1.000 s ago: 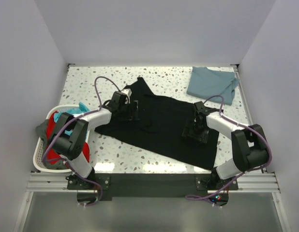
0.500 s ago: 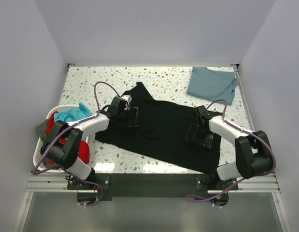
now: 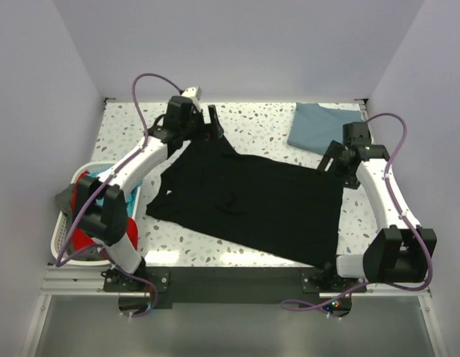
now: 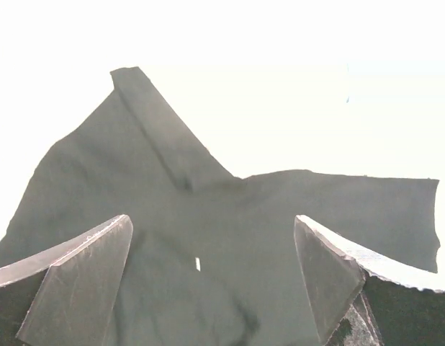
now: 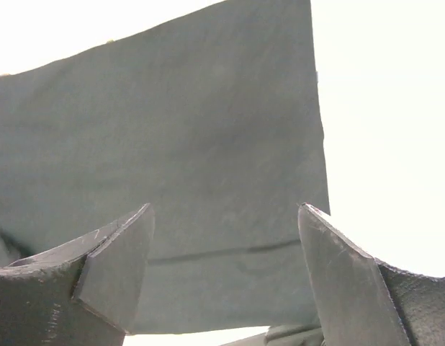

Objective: Fold and stack the t-shirts
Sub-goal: Fold the tshirt

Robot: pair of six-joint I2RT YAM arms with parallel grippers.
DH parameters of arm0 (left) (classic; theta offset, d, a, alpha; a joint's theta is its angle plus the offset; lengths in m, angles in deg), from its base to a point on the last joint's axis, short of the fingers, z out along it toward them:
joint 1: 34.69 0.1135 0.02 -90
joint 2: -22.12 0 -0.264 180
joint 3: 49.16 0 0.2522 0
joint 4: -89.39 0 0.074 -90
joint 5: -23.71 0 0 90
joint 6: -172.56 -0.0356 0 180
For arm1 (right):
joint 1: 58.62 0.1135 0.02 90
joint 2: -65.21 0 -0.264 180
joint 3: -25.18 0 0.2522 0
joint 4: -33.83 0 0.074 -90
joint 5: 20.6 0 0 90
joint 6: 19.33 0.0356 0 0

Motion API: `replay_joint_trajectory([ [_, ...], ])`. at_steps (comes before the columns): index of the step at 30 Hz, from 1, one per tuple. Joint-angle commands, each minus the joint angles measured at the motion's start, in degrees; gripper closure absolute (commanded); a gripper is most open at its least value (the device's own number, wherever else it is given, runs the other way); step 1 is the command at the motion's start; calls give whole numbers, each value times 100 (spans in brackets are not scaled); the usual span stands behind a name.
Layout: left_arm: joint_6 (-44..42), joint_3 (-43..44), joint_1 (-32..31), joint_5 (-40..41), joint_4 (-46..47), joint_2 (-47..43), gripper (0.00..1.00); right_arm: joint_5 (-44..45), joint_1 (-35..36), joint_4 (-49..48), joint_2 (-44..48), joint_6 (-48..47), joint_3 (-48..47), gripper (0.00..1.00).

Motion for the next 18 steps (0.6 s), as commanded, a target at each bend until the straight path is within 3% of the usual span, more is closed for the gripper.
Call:
replay_joint_trajectory([
  [1, -131, 682, 230, -260, 171, 642, 0, 330, -387, -454, -219, -579, -232, 16],
  [8, -158, 1938, 423, -339, -4, 1804, 0, 50, -1046, -1511, -869, -692, -100, 23],
  [18, -131, 2397, 582, -383, -48, 2455, 0, 41, -1372, -2320, -2029, -842, -117, 40],
])
